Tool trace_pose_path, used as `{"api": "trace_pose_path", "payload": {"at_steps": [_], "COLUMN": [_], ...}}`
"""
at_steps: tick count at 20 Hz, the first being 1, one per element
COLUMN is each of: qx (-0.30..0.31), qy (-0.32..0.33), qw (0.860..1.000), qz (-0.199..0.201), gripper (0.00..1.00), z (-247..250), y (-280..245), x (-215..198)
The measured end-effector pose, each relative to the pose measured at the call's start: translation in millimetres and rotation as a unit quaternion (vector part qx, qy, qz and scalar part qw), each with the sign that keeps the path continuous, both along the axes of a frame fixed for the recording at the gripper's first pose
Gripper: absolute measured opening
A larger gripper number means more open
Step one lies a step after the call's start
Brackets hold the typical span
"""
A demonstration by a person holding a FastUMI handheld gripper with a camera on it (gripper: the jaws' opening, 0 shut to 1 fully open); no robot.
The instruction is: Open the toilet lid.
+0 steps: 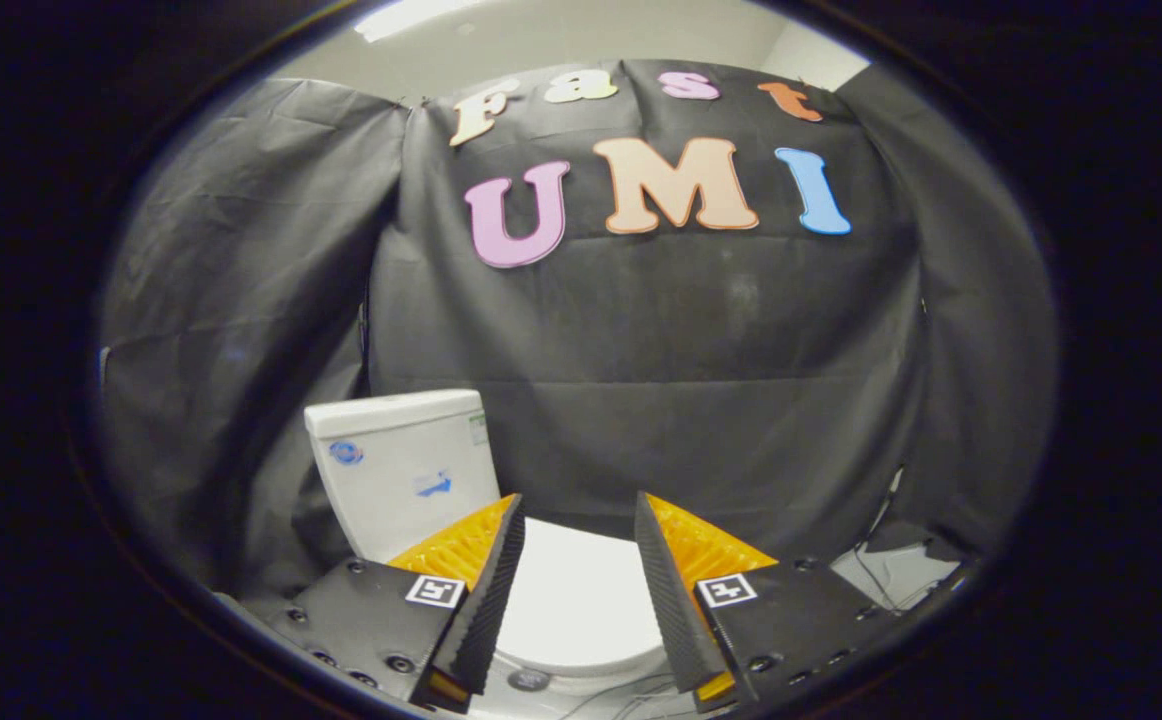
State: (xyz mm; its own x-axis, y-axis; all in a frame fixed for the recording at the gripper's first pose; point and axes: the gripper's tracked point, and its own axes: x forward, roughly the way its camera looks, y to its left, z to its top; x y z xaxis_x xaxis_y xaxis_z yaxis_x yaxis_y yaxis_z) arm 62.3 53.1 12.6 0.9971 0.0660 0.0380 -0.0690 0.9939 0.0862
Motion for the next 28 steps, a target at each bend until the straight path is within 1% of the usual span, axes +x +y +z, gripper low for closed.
{"api": "trace_pose_path", "payload": {"at_steps": [1, 3, 5, 8, 9, 11, 13, 15, 16, 17, 20, 23, 28], "qx": [0.018, 0.049, 0.054, 0.049, 0.049, 0.054, 0.067, 0.071, 0.069, 0.069, 0.107, 0.155, 0.251], "qy": [-0.013, -0.029, -0.029, -0.031, -0.026, -0.015, -0.014, 0.003, 0.014, 0.020, 0.038, 0.065, 0.099], "qw": [1.000, 0.997, 0.993, 0.991, 0.989, 0.983, 0.976, 0.966, 0.959, 0.954, 0.949, 0.931, 0.903], "qz": [-0.015, -0.061, -0.099, -0.123, -0.136, -0.175, -0.206, -0.249, -0.276, -0.291, -0.296, -0.324, -0.335], "gripper": [0.63, 0.60, 0.59, 0.58, 0.57, 0.56, 0.56, 0.56, 0.56, 0.56, 0.61, 0.65, 0.72], "z": [6.5, 13.1, 14.9, 21.3, 20.6, 16.0, 12.2, -2.0, -13.2, -18.0, -38.4, -68.3, -122.2], "y": [0.6, 0.1, 2.2, 17.4, 18.7, 18.1, 22.7, 21.6, 19.5, 22.4, 38.0, 39.6, 55.9], "x": [3.6, 12.0, 13.8, 8.0, 6.7, 1.3, -0.6, -4.8, -8.3, -11.7, -4.5, -3.0, 0.1]}}
